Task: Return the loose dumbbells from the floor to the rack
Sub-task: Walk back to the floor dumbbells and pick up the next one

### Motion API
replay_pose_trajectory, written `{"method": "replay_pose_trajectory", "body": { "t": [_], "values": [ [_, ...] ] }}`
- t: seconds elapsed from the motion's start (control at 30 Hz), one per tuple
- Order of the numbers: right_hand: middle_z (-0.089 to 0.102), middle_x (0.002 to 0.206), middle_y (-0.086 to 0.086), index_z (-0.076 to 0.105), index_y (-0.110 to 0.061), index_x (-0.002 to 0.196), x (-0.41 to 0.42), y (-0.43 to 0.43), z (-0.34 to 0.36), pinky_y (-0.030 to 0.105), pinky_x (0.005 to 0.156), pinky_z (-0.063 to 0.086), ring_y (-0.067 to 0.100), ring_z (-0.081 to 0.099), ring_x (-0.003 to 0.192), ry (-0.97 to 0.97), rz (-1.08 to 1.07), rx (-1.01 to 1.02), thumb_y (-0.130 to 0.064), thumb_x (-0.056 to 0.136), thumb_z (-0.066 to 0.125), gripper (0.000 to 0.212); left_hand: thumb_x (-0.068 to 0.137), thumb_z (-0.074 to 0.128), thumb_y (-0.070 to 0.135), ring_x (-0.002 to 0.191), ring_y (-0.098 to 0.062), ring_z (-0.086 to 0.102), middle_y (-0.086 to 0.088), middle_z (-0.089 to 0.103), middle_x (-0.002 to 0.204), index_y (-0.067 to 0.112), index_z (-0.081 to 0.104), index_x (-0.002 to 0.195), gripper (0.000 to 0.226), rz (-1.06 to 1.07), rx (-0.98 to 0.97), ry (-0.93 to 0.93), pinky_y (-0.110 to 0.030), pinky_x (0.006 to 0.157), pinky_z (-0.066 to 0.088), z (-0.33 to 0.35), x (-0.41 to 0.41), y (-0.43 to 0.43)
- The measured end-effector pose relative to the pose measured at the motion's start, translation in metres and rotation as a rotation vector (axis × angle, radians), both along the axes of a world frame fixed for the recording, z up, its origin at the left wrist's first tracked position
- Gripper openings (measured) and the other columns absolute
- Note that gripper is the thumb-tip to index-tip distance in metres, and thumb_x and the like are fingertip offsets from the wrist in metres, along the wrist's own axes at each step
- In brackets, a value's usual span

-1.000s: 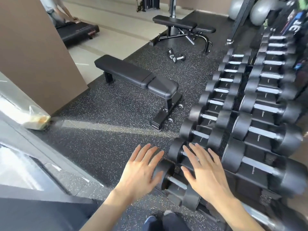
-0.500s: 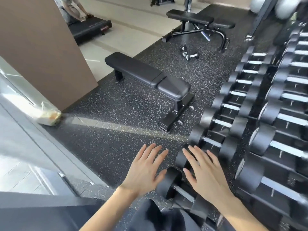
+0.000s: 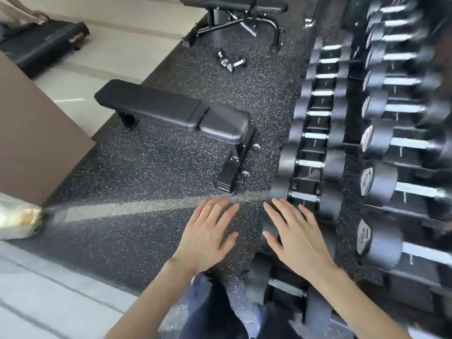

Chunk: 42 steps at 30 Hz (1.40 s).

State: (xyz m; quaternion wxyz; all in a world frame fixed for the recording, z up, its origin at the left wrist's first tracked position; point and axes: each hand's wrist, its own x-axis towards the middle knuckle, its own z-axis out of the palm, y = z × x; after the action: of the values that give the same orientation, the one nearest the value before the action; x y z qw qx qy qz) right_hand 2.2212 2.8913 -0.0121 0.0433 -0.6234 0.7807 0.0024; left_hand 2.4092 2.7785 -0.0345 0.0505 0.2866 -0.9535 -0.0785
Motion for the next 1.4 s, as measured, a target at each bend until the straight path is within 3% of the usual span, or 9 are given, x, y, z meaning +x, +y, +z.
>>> {"method": "replay_pose_trajectory", "body": {
  "t": [0.17,0.43,0.77,1.0,1.17,1.27,1.4],
  "values": [
    [0.06,0.126,0.007,0.055,-0.014,0.128,0.035,-0.064,0.008,0.045,0.095,0.047,0.022,0.059,0.114,-0.004,-0.097,-0.051,-0.045,0.085,0.031,0.059,0.092,0.037,0.045,0.13,-0.03,0.046,-0.009,0.054,0.135,0.017,0.045,0.137,0.053,-0.042,-0.012,-0.003,-0.05,0.11,0.035,0.01,0.027,-0.08],
    [0.056,0.13,0.01,0.052,-0.012,0.13,0.057,-0.128,0.014,0.045,0.097,0.043,0.023,0.056,0.117,0.051,-0.162,-0.125,-0.043,0.087,0.033,0.057,0.093,0.032,0.048,0.132,-0.031,0.043,-0.011,0.052,0.137,0.013,0.044,0.139,0.059,-0.117,-0.042,-0.039,-0.049,0.112,0.03,0.007,0.047,-0.155],
    [0.055,0.129,0.013,0.05,-0.01,0.131,0.046,-0.155,-0.007,0.047,0.096,0.044,0.027,0.056,0.115,0.04,-0.181,-0.062,-0.041,0.087,0.033,0.056,0.093,0.028,0.048,0.136,-0.031,0.037,-0.012,0.048,0.139,0.015,0.039,0.142,0.06,-0.195,0.013,-0.067,-0.048,0.116,0.024,-0.005,0.027,-0.194],
    [0.054,0.131,0.012,0.048,-0.011,0.133,-0.005,-0.206,-0.01,0.047,0.097,0.044,0.026,0.054,0.117,0.026,-0.134,-0.077,-0.044,0.089,0.033,0.057,0.093,0.031,0.048,0.134,-0.032,0.04,-0.012,0.049,0.139,0.014,0.041,0.141,0.059,-0.181,-0.008,-0.08,-0.049,0.114,0.026,-0.004,-0.021,-0.236],
    [0.052,0.132,0.012,0.046,-0.011,0.135,-0.075,-0.246,0.005,0.047,0.098,0.043,0.027,0.052,0.119,0.036,-0.125,-0.093,-0.044,0.09,0.031,0.057,0.092,0.03,0.048,0.135,-0.032,0.039,-0.012,0.049,0.14,0.014,0.041,0.141,0.061,-0.152,-0.035,-0.078,-0.046,0.114,0.018,0.01,-0.085,-0.274],
    [0.051,0.133,0.012,0.045,-0.011,0.135,-0.118,-0.263,0.011,0.048,0.1,0.041,0.027,0.051,0.121,0.053,-0.116,-0.143,-0.041,0.092,0.04,0.053,0.092,0.029,0.048,0.136,-0.032,0.038,-0.013,0.048,0.141,0.015,0.04,0.142,0.061,-0.131,-0.041,-0.065,-0.045,0.115,0.015,0.017,-0.129,-0.289],
    [0.052,0.133,0.01,0.045,-0.013,0.135,-0.164,-0.28,0.015,0.047,0.1,0.041,0.025,0.052,0.119,0.072,-0.112,-0.152,-0.044,0.091,0.035,0.054,0.092,0.031,0.047,0.135,-0.034,0.039,-0.013,0.049,0.139,0.014,0.041,0.141,0.059,-0.138,-0.031,-0.027,-0.047,0.115,0.023,0.02,-0.176,-0.304]
  ]
}}
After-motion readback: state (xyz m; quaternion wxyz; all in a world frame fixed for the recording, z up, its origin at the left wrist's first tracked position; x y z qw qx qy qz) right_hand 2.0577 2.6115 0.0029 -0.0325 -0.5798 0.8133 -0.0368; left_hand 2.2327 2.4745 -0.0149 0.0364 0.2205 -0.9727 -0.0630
